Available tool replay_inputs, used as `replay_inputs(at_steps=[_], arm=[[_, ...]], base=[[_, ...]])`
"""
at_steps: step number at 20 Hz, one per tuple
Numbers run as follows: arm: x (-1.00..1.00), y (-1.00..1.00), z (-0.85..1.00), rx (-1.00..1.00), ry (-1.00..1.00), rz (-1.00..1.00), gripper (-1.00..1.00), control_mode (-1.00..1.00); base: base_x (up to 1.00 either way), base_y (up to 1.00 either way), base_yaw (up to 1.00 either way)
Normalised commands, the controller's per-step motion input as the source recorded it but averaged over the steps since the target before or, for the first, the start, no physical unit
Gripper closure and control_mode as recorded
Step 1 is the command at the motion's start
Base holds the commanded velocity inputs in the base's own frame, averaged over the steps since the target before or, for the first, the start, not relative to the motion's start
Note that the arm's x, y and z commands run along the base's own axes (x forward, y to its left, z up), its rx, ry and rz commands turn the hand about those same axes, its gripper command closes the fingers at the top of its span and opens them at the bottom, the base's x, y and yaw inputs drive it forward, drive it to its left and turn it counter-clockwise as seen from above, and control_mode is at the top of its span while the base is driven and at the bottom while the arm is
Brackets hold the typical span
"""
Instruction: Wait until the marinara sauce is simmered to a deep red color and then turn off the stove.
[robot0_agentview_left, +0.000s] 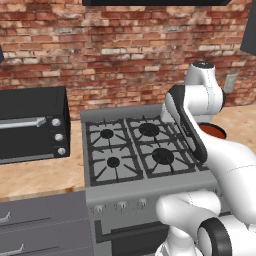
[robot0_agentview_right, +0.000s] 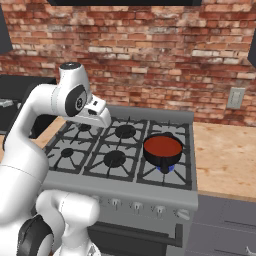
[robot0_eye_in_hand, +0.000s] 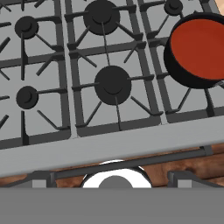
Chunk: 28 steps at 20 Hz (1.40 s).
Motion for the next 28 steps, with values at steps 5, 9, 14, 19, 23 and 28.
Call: replay_inputs(at_steps=[5, 9, 14, 19, 23, 28], arm=[[-0.02, 0.00, -0.03, 0.00, 0.00, 0.00, -1.00, -1.00], [-0.26, -0.20, -0.24, 0.03, 0.01, 0.00, -1.00, -1.00], [-0.50, -0.51, -0.39, 0.09, 0.00, -0.01, -1.00, -1.00], [-0.71, -0.73, -0.53, 0.13, -0.03, 0.00, -1.00, -1.00], [-0.62, -0.69, -0.50, 0.11, -0.03, 0.00, -1.00, -1.00], [-0.38, -0.63, -0.52, 0.04, 0.00, 0.00, -1.00, -1.00]], base=[[0.00, 0.00, 0.00], [0.00, 0.00, 0.00], [0.00, 0.00, 0.00], [0.00, 0.00, 0.00], [0.00, 0.00, 0.00], [0.00, 0.00, 0.00]])
